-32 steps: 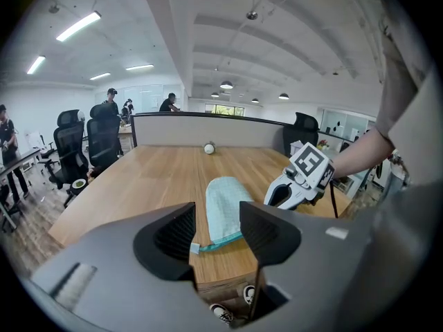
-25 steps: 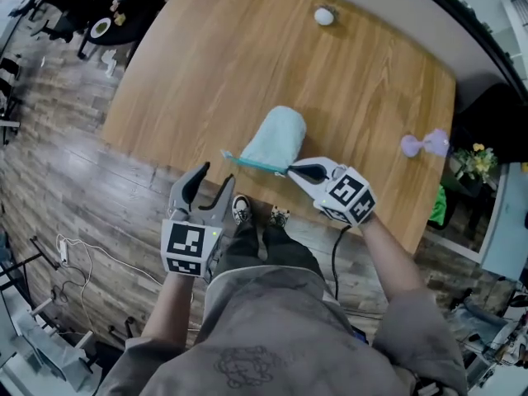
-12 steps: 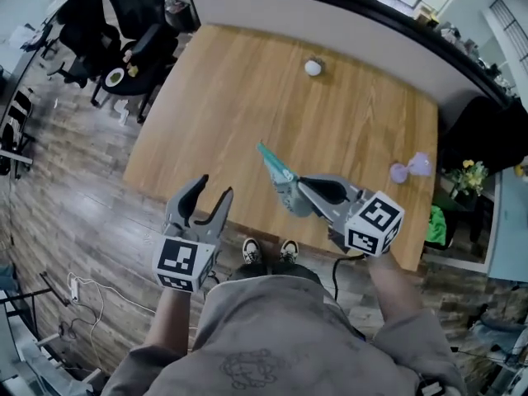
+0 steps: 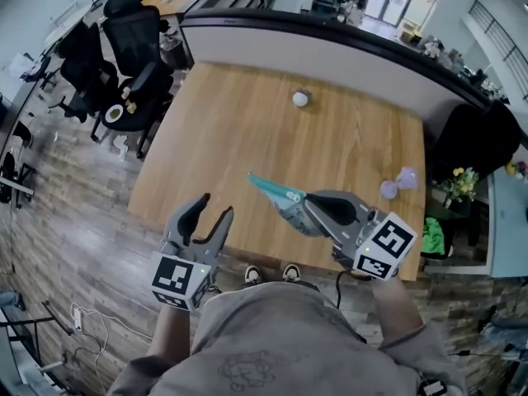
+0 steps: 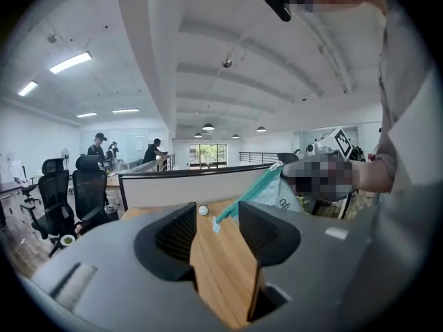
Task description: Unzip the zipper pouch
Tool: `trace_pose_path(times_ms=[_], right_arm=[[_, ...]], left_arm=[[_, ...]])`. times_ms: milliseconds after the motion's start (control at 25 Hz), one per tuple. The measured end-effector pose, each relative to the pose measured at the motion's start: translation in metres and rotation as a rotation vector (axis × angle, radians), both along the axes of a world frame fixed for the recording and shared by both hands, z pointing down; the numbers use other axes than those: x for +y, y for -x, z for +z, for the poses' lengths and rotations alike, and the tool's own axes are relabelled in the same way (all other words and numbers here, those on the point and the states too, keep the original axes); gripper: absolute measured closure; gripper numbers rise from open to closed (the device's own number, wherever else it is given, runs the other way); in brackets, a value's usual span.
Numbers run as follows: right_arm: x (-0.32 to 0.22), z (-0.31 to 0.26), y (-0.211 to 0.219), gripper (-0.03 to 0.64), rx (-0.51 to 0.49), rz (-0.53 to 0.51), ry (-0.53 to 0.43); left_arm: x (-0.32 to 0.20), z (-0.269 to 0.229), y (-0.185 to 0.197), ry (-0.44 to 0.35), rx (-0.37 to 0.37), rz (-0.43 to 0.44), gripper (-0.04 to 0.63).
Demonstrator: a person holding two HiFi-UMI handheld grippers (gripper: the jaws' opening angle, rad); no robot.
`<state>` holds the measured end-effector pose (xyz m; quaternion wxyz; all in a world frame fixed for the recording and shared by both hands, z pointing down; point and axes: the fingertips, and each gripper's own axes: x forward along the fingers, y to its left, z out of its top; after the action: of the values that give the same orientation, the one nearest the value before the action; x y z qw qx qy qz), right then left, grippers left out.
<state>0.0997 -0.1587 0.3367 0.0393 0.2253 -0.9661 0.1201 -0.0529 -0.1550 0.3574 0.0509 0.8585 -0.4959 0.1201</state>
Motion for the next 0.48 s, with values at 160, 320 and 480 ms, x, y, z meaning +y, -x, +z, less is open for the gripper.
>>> trace_pose_path(times_ms=[160, 320, 480], right_arm=[[0.005, 0.000, 0.001, 0.607, 0.015, -0.017, 0.002], [0.011, -0.005, 0.000, 0.607, 0.043, -0.041, -0.014], [0.017, -0.013, 0.007, 0.607, 0.057, -0.056, -0.030]], left_arm=[[0.002, -0.002, -0.010, -0.013, -0.026, 0.063, 0.408], [0.011, -0.019, -0.034, -0.015, -0.030, 0.215, 0.471], [0.020, -0.047, -0.056, -0.057, -0.087, 0.351, 0.471]])
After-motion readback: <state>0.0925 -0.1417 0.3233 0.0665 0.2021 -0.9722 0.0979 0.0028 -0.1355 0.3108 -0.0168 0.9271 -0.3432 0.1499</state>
